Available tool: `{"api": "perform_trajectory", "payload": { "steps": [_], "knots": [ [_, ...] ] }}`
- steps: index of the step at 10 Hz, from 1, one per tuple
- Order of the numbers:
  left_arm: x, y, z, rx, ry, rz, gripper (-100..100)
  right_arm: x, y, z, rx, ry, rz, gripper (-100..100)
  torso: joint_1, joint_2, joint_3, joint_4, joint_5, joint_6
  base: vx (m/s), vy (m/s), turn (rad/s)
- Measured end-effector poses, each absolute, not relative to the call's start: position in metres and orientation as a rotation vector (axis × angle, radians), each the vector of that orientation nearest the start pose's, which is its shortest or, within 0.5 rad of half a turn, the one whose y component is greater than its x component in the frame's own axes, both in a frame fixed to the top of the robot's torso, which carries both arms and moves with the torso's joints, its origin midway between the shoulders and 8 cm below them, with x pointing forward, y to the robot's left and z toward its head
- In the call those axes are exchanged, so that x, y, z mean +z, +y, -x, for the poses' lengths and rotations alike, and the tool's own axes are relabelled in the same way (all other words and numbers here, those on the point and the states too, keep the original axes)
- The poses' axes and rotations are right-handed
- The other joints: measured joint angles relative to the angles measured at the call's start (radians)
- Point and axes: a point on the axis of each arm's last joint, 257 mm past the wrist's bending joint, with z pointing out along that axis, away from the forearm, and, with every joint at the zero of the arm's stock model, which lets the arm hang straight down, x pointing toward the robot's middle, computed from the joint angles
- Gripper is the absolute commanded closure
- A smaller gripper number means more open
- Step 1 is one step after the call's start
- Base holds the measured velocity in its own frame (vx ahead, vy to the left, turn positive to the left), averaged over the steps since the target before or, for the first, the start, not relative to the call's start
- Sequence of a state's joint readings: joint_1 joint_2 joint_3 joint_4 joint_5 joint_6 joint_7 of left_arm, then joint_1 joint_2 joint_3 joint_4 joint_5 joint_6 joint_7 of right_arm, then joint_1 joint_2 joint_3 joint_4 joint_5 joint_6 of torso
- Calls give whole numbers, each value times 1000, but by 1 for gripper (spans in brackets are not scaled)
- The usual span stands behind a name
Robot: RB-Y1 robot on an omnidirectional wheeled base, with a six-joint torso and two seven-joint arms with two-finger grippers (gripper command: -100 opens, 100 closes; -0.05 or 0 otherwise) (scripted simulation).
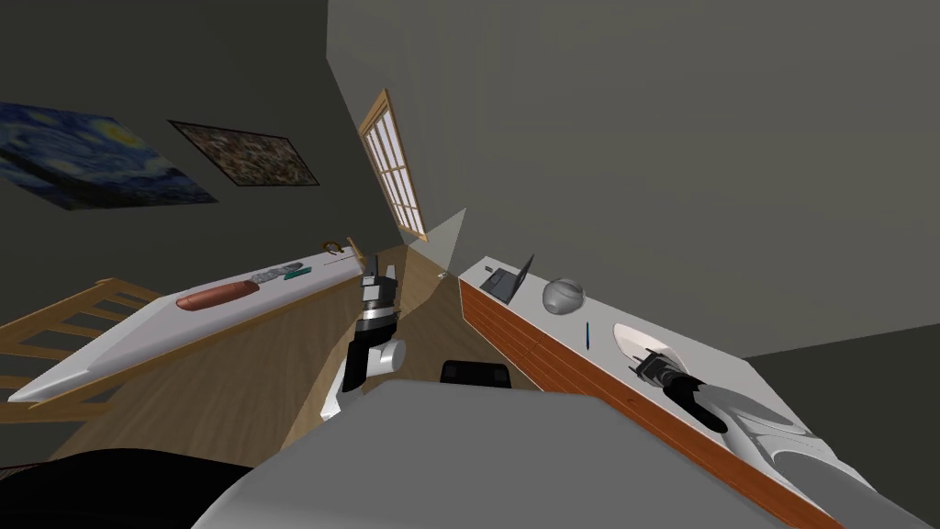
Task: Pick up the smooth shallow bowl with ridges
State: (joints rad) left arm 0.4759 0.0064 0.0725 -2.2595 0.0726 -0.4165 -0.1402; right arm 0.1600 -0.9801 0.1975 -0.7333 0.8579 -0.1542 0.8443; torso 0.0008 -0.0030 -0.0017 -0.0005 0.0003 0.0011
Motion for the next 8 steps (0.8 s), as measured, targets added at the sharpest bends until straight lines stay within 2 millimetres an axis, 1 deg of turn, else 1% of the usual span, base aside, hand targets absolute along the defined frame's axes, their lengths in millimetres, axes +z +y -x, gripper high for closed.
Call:
{"api": "perform_trajectory", "payload": {
  "steps": [1, 2, 3, 4, 5, 7, 8],
  "knots": [
    [9, 313, -357, -1137, 662, 701, 0, -417, -727, -257, -958, 2375, 960, 0, 0, 2, 1, 0, 0, 0, 0, 0, 0],
    [9, 313, -357, -1137, 662, 701, 0, -417, -727, -257, -958, 2375, 960, -100, 0, 3, 2, 1, 0, 0, 28, -79, 48],
    [9, 313, -357, -1137, 662, 701, 0, -424, -720, -257, -954, 2377, 959, -100, -5, 2, 2, 1, -1, 0, 31, -120, 68],
    [9, 313, -357, -1137, 662, 701, 0, -430, -718, -257, -959, 2383, 944, -100, -8, 2, 1, 1, -2, 0, 11, -52, 20],
    [9, 313, -357, -1137, 662, 701, 0, -430, -718, -257, -961, 2382, 947, 100, -5, 3, 2, 1, -1, 0, 2, -9, -1],
    [9, 313, -357, -1137, 662, 701, 0, -434, -715, -255, -951, 2387, 950, 100, 0, 4, 3, 3, 3, -1, -3, 3, -5],
    [9, 313, -357, -1137, 662, 701, 0, -433, -716, -255, -953, 2385, 950, 100, 0, 4, 3, 2, 3, 0, 0, 0, 0]
  ]
}}
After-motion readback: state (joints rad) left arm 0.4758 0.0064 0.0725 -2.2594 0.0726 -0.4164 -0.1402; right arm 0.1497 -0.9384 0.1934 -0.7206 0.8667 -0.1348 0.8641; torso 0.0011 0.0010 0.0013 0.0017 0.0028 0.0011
